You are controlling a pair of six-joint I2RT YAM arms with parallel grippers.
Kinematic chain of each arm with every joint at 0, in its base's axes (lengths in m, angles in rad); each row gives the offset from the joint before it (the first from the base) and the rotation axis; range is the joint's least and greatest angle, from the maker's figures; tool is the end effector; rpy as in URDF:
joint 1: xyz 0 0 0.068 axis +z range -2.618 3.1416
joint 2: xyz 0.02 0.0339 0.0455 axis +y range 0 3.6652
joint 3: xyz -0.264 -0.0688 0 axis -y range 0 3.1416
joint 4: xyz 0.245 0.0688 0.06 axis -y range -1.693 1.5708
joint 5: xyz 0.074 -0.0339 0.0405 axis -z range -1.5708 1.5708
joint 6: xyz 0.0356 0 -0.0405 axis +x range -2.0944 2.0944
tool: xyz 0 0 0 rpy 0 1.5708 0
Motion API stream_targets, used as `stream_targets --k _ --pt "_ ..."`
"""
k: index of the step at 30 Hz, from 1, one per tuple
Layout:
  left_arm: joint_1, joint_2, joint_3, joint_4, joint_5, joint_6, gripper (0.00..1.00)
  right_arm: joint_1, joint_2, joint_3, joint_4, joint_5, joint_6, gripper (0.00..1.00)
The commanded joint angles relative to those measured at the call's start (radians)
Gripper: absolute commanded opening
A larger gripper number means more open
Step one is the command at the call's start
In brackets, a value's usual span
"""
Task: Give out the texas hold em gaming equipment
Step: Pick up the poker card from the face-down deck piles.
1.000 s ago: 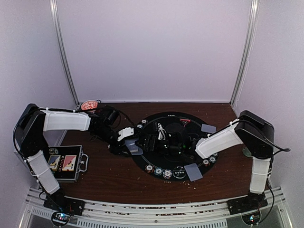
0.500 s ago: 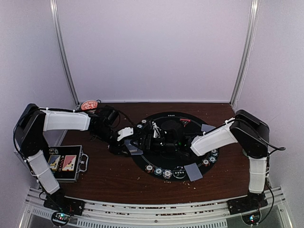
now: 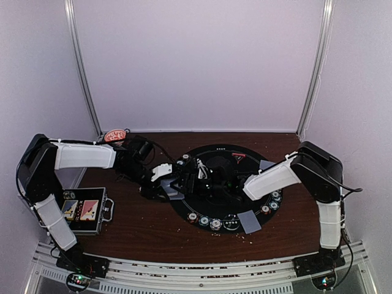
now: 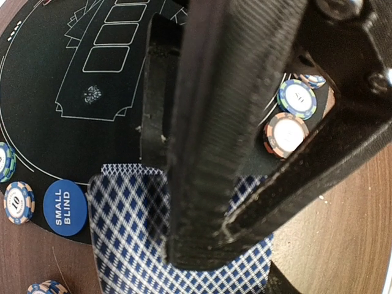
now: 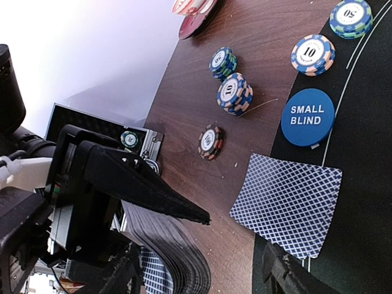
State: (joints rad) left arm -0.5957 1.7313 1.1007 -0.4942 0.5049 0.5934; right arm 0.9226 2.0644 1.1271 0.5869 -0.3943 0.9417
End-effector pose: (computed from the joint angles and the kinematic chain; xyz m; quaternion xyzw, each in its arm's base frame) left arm 0.2724 -0.2055 0.1832 0.5747 0.7513 -0.2438 0.2139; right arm 0.2541 0.3581 0.1474 -0.1046 0.8047 0.5469 0.2061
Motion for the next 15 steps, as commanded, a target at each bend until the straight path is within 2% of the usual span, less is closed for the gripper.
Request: stream_targets --k 1,10,15 --pt "-0.002 -0.028 -0.006 0.025 0.034 0.015 0.49 -0.006 0.038 0.041 0.031 -0.024 0.015 0.69" --pt "-0.002 -0.035 -0.01 0.017 0.054 0.029 0.49 -0.013 0.083 0.081 0.018 -0.012 0.023 0.64" --pt "-0.003 -0.03 -0.007 0.011 0.058 0.032 0.49 -0.03 0.073 0.057 0.011 0.044 0.037 0.52"
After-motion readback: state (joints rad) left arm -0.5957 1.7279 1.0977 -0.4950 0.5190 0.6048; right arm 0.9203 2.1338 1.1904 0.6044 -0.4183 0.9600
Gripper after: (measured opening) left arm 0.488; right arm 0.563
